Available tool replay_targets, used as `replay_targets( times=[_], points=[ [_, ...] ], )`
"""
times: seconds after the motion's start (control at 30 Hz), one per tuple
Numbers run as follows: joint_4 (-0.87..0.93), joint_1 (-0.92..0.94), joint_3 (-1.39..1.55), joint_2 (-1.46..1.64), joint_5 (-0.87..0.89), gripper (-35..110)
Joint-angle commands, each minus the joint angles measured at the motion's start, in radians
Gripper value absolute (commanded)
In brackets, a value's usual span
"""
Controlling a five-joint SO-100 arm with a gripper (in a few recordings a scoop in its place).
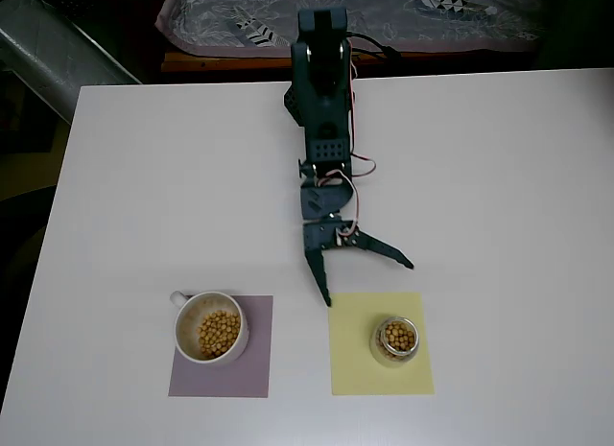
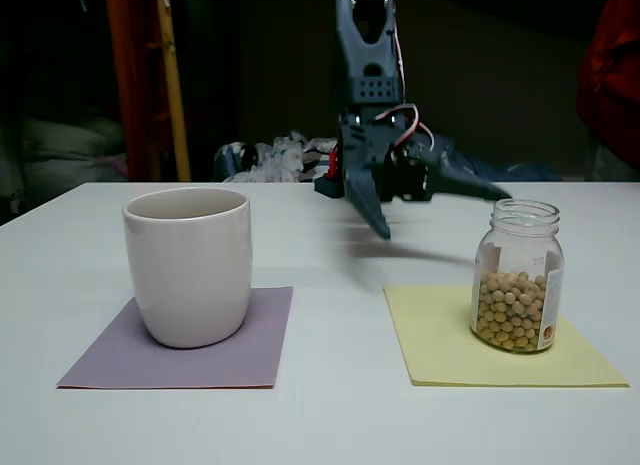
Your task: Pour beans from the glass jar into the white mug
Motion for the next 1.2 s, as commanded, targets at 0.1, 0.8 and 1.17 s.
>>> replay_targets(
  times=[0.1, 0.8, 1.17],
  points=[
    [-0.098, -0.023, -0.204, -0.193, 0.021, 66],
    [-0.413, -0.066, -0.545, -0.600, -0.008, 61],
    [-0.365, -0.110, -0.626, -0.621, -0.051, 48]
  ],
)
